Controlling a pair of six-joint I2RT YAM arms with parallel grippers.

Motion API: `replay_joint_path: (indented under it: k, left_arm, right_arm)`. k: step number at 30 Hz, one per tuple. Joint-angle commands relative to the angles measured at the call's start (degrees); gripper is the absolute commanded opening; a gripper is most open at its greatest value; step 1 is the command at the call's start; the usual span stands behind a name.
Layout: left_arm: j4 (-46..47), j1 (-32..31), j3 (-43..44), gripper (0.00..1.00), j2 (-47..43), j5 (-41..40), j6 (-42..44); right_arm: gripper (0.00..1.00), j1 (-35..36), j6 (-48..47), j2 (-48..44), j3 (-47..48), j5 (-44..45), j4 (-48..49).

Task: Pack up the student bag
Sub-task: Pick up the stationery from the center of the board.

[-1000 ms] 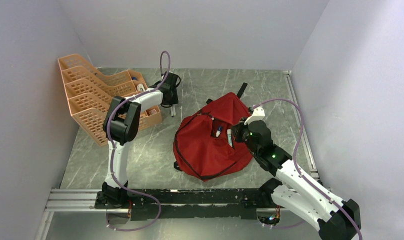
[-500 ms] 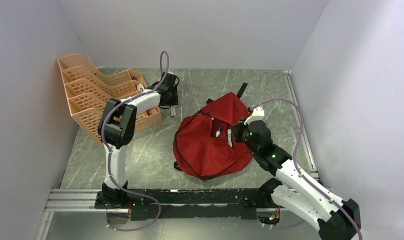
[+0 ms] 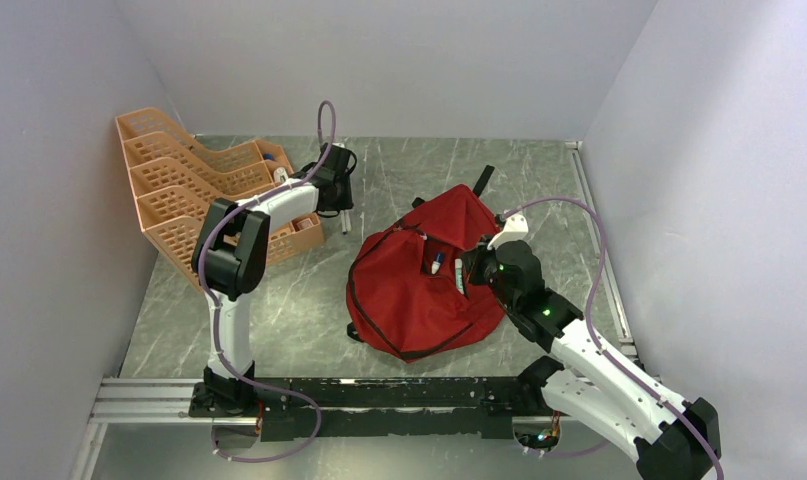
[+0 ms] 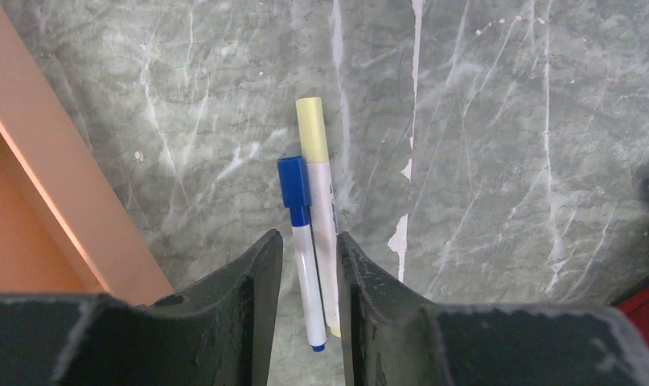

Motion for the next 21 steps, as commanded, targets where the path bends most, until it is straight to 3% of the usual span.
replay_joint_path:
  k: [1,21]
  left_arm:
    - [0.12,0.35,-0.63,0.35,-0.05,-1.54,0.55]
    - [0.55,0.61,-0.72,0.31,2.53,-0.55,1.25]
  right_arm:
    - [0.00,0.15,-0.28,-0.89,-0.41,0.72,-0.02]
    - [0.00,0.18,-0.37,-1.15,-0.52,0.61,-0.40]
